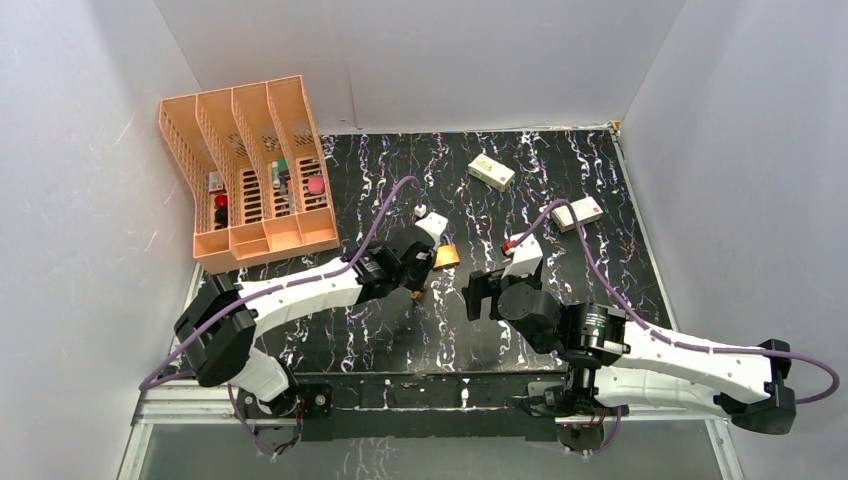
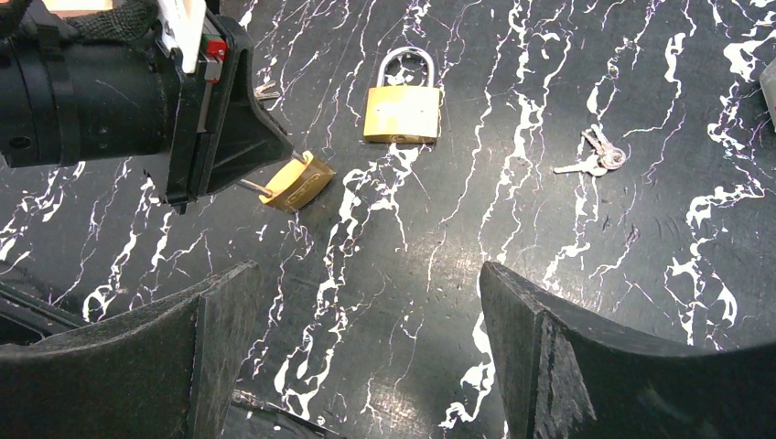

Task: Unlock with the key

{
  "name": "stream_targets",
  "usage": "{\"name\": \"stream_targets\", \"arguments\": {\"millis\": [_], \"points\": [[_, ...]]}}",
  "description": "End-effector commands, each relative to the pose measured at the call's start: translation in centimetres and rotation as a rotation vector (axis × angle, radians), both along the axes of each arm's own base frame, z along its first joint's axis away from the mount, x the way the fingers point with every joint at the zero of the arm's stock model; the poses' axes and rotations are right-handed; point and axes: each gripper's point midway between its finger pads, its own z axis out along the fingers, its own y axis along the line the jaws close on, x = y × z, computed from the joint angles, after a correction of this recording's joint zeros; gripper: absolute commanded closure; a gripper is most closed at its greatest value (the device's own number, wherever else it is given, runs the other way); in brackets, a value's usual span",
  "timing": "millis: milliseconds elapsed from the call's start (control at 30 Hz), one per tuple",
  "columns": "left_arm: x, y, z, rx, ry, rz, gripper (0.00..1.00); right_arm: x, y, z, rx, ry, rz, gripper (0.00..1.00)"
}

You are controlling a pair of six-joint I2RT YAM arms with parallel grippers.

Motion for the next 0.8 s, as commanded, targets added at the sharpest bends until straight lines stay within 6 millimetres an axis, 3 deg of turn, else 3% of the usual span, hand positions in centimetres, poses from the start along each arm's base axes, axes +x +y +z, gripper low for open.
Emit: {"name": "stream_targets", "arguments": {"millis": [0, 200, 367, 433, 533, 667, 767], "points": [[0.1, -0.9, 1.1, -0.038, -0.011, -0.024, 0.89, 0.3, -0.1, 1.1, 0.038, -0.020, -0.021, 0.03], [0.2, -0.7, 0.6, 0.002, 0.002, -0.021, 0.88, 0.2, -0.1, 1.3, 0.041, -0.020, -0.017, 0.03], [0.2, -0.5, 0.4, 0.022, 0.014, -0.008, 0.78, 0.2, 0.0, 1.3, 0.040, -0.017, -0.013, 0.04], [0.3, -0.5, 0.8, 0.007, 0.010, 0.006, 0.69, 0.2, -0.1, 1.5, 0.040, -0.020, -0.013, 0.04], [0.4, -1.0, 2.6, -0.044, -0.007, 0.016, 0.46, 0.2, 0.0, 1.6, 0.037, -0.022, -0.005, 0.04], [1.1, -0.9, 6.5, -0.108, -0.065, 0.060, 0.19, 0.0, 0.6, 1.8, 0.026, -0.018, 0.021, 0.03], [1.3, 0.2, 10.4, -0.166, -0.124, 0.116, 0.05, -0.1, 1.3, 2.3, 0.034, -0.011, 0.040, 0.02]]}}
